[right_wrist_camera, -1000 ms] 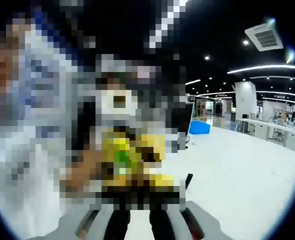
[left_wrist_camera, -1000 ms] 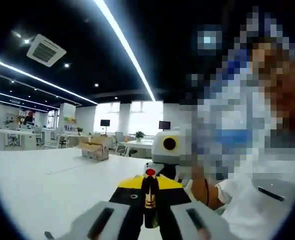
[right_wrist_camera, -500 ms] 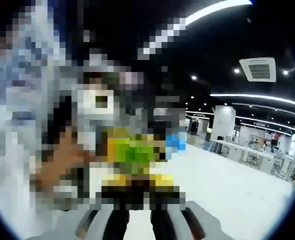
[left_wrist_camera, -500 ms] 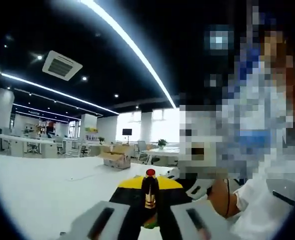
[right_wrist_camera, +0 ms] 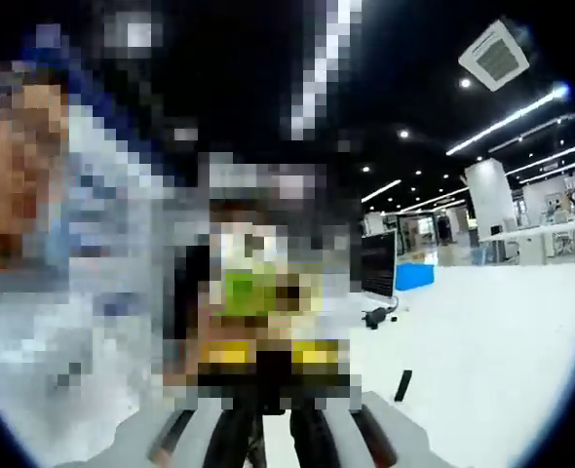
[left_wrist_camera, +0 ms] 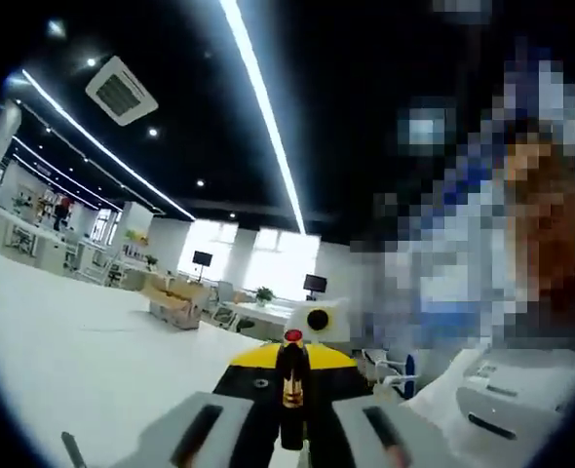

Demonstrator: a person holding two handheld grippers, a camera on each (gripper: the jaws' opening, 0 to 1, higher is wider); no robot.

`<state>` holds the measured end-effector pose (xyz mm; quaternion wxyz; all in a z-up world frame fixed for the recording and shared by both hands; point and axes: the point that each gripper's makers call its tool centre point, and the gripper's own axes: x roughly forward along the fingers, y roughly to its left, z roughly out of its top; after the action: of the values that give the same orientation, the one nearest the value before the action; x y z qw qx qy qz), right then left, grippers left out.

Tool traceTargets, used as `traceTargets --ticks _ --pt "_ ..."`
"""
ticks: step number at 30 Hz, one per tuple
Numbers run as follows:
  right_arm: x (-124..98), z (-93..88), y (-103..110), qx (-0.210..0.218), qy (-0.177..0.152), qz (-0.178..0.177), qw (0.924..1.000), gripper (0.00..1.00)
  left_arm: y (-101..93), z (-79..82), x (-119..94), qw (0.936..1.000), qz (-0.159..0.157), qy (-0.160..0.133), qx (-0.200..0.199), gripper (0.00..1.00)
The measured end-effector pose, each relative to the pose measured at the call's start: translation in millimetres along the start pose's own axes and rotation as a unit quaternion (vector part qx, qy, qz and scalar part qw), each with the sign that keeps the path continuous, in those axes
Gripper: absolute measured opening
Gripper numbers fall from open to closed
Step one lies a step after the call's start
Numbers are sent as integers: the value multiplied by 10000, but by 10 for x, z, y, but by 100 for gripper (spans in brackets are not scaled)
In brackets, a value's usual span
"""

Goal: Unscrew the lipstick cap, remove the lipstick, and put the cap back on the lipstick

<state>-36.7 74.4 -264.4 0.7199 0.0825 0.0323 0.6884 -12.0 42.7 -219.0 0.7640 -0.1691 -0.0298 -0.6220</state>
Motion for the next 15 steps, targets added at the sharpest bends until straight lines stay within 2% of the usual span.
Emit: traceTargets --ticks 4,7,9,15 --pt "4 64 190 541 -242 779 9952 10 -155 34 -1 9973 -557 -163 -459 9" --pt "-14 107 352 1000 -424 1417 9839 10 -271 50 11 9927 -917 -246 -749 9" --pt "-2 90 471 1134 -508 1676 9780 10 -340 40 40 9901 -1064 -295 -862 9" --pt "71 -18 597 935 -469 1493 9832 10 -310 15 54 9926 -920 -228 -759 9"
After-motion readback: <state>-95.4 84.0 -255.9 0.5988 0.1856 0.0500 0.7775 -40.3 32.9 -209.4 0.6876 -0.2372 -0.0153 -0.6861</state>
